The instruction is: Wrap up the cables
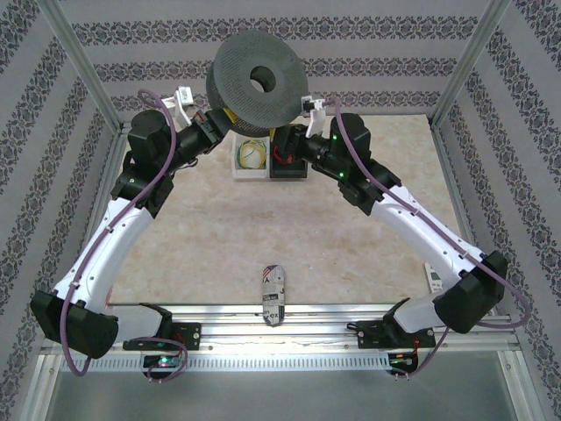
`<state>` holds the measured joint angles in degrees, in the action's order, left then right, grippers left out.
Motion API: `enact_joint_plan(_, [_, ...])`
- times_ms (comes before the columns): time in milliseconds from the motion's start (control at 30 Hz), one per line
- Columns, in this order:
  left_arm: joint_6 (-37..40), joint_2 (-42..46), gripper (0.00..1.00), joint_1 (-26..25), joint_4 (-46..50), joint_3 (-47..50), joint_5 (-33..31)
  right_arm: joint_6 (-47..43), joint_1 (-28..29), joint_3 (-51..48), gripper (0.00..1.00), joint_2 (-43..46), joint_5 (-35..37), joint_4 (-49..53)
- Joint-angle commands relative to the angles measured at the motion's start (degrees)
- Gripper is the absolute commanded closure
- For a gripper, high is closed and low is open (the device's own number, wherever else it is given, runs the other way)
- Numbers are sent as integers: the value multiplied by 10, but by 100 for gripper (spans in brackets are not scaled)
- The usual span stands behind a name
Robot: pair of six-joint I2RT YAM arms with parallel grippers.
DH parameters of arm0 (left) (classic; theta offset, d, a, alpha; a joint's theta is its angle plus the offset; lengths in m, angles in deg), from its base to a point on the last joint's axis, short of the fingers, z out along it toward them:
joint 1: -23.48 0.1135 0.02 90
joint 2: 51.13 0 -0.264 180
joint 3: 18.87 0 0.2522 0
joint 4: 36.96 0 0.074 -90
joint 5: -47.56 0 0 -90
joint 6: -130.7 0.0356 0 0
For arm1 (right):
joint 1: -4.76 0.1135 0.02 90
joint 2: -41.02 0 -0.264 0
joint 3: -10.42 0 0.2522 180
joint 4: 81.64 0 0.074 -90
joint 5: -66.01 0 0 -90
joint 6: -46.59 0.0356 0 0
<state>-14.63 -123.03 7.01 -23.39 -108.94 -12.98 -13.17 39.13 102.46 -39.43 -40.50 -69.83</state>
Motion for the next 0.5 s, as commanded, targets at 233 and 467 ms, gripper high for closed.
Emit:
enact_joint_plan(233, [5,14,100,-5,-51,-58,36,-27,-94,-117,100,117,-19,2])
enact_joint_plan(467, [-15,14,100,-5,-67,-62,61,-36,-159,-147,100,152,-46,11])
